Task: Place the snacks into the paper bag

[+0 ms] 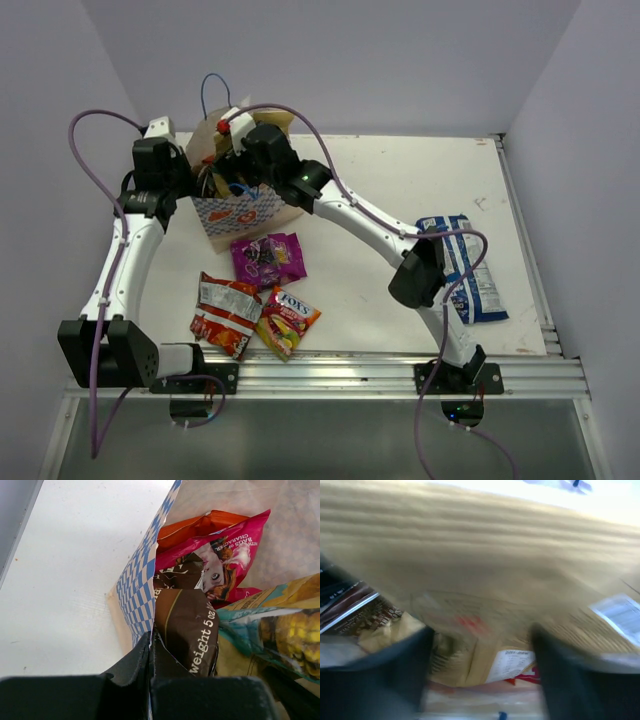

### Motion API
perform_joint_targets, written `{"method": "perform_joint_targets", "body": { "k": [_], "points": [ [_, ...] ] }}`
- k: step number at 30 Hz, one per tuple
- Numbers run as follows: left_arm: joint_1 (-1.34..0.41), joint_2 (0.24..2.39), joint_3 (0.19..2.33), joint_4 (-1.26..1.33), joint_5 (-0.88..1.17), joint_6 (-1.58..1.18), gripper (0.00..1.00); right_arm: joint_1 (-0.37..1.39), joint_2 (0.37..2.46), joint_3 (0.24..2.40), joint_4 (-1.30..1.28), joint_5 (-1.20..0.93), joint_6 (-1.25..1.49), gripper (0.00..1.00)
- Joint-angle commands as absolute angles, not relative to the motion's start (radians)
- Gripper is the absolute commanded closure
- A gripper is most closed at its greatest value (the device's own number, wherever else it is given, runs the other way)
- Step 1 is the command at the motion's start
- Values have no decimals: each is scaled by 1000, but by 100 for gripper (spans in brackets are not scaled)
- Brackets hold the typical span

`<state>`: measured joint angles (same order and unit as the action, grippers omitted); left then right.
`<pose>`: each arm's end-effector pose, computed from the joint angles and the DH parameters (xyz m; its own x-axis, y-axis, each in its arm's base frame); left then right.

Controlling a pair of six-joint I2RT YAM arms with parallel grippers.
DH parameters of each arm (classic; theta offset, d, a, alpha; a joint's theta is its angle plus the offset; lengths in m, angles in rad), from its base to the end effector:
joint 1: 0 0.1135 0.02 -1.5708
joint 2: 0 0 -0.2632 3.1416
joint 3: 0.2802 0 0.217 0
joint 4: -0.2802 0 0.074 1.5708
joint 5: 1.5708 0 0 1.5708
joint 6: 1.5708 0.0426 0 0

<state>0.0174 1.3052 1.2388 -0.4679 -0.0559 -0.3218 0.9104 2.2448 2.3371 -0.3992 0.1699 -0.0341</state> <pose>0.2632 0.0070 0.3542 -0.4623 -0.3239 -0.8254 -0.2231 0.9435 -0.2452 0.3105 0.3880 0.3631 -0.1620 -0.2634 -0.9510 -0.6854 0.7233 -0.0836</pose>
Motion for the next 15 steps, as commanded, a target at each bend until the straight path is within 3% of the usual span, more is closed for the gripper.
{"method": "perform_joint_targets", "body": {
  "k": [1,2,7,11,15],
  "points": [
    [11,1252,1236,-388,-32,-313,100,914,2211,2410,-433,193,-118,5],
    [11,1250,1236,-390,-32,-313,100,913,2191,2440,-433,199,-117,1],
    [11,1249,1232,-388,-32,-313,100,913,2033,2505,-370,317,-138,1],
    [11,1247,1230,-384,-31,-314,100,792,1861,2280,-425,489,-40,1],
    [11,1243,1227,-385,-29,-314,100,589,1692,1927,-679,543,294,1]
  ]
}}
